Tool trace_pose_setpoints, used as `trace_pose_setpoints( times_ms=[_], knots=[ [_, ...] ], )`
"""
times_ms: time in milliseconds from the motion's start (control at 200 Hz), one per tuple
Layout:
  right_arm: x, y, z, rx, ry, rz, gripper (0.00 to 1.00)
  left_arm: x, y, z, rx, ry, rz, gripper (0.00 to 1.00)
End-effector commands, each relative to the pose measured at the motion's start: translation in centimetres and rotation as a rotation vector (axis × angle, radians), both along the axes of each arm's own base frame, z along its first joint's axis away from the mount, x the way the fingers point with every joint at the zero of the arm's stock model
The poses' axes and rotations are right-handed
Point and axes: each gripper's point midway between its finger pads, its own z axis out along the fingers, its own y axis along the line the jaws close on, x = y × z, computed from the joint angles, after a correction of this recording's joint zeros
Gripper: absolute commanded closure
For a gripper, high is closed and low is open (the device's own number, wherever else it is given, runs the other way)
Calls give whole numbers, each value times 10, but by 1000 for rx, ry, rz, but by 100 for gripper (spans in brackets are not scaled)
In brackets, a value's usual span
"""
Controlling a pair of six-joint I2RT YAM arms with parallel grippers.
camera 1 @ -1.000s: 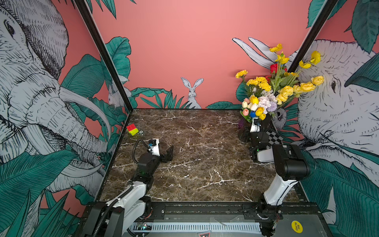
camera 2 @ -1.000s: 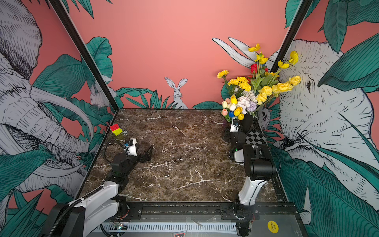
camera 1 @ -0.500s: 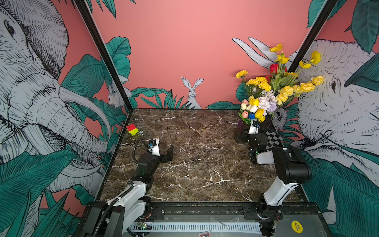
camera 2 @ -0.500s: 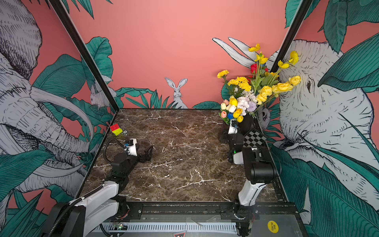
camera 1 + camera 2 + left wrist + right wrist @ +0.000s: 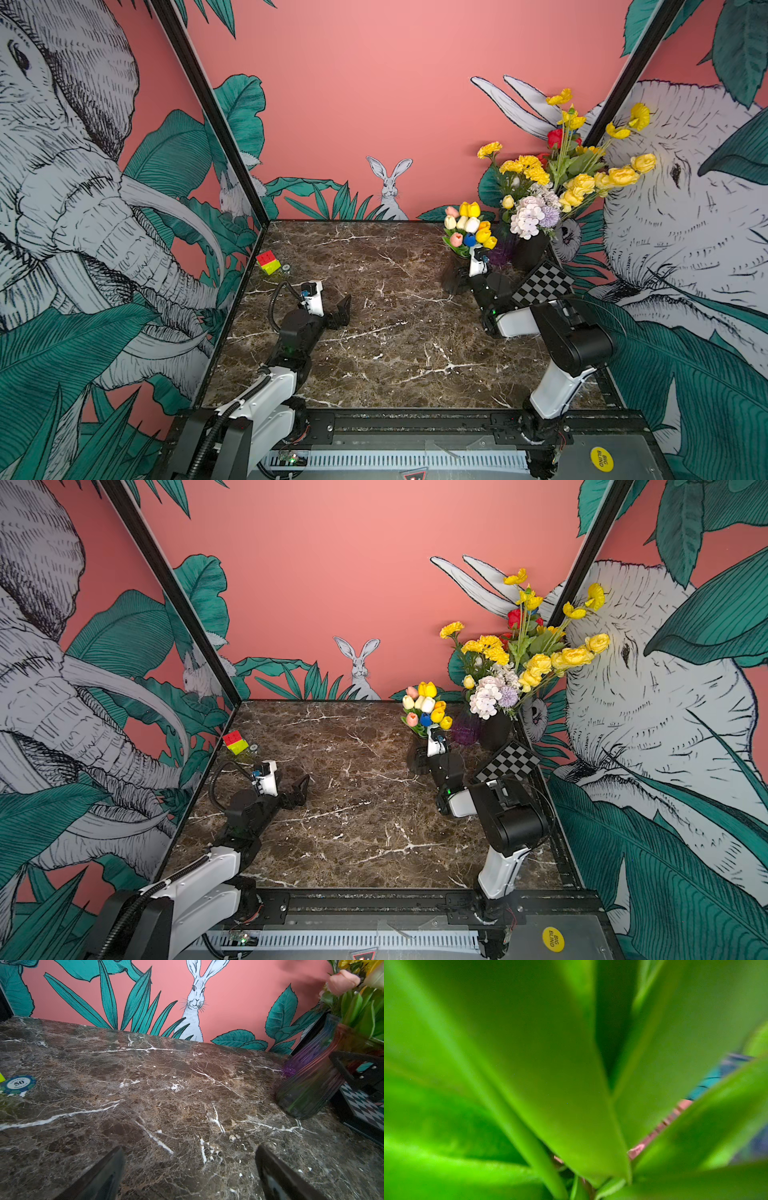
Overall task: Pick out yellow flowers from the vase
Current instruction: Move the vase to the center of the board.
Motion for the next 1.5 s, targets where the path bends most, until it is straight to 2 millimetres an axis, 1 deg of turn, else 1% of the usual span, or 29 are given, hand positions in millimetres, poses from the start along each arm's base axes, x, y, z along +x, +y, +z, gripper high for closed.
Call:
trace_pose_setpoints(
  times_ms=[0, 155, 225, 375, 490, 595, 680, 840, 920, 925, 935, 1000, 1020, 1145, 1275, 1395, 1496],
  knots=[
    [-4, 33, 41, 59, -132, 56, 57, -2, -1, 6, 4, -29, -3, 1],
    [-12, 80, 41, 71, -136, 141, 57, -2, -1, 7, 3, -33, -5, 1],
    [-15, 102, 38, 69, -135, 178, 57, -2, -1, 8, 3, -35, -3, 1],
    [-20, 144, 37, 83, -144, 247, 57, -3, -1, 9, 1, -36, -6, 1],
    [-23, 169, 38, 95, -151, 288, 57, -3, -2, 10, 0, -39, -8, 1],
    [-24, 185, 35, 82, -143, 310, 54, -4, -2, 11, 0, -40, -9, 1],
    [-24, 189, 37, 81, -148, 306, 46, -4, -2, 11, -2, -40, -10, 1],
    [-23, 185, 42, 72, -146, 285, 28, -4, -3, 12, -5, -39, -15, 1],
    [-26, 188, 44, 41, -137, 308, 22, -4, -3, 12, -6, -38, -15, 1],
    [-27, 188, 44, 39, -135, 310, 18, -4, -3, 13, -6, -40, -17, 1],
    [-27, 188, 45, 36, -137, 314, 15, -4, -3, 12, -6, -38, -16, 1],
    [-31, 188, 48, 30, -142, 329, 7, -4, -4, 12, -6, -37, -18, 1],
    [-32, 188, 49, 28, -143, 333, 2, -4, -4, 12, -5, -36, -19, 1],
    [-39, 189, 51, 9, -144, 357, 1, -4, -5, 13, -7, -38, -23, 1],
    [-48, 185, 51, 3, -151, 372, 1, -4, -5, 13, -3, -38, -27, 1],
    [-57, 177, 52, 0, -147, 386, 1, -5, -10, 16, -4, -41, -51, 1],
    [-64, 167, 54, 21, -133, 389, 1, -6, -16, 19, -6, -49, -87, 1]
  ],
)
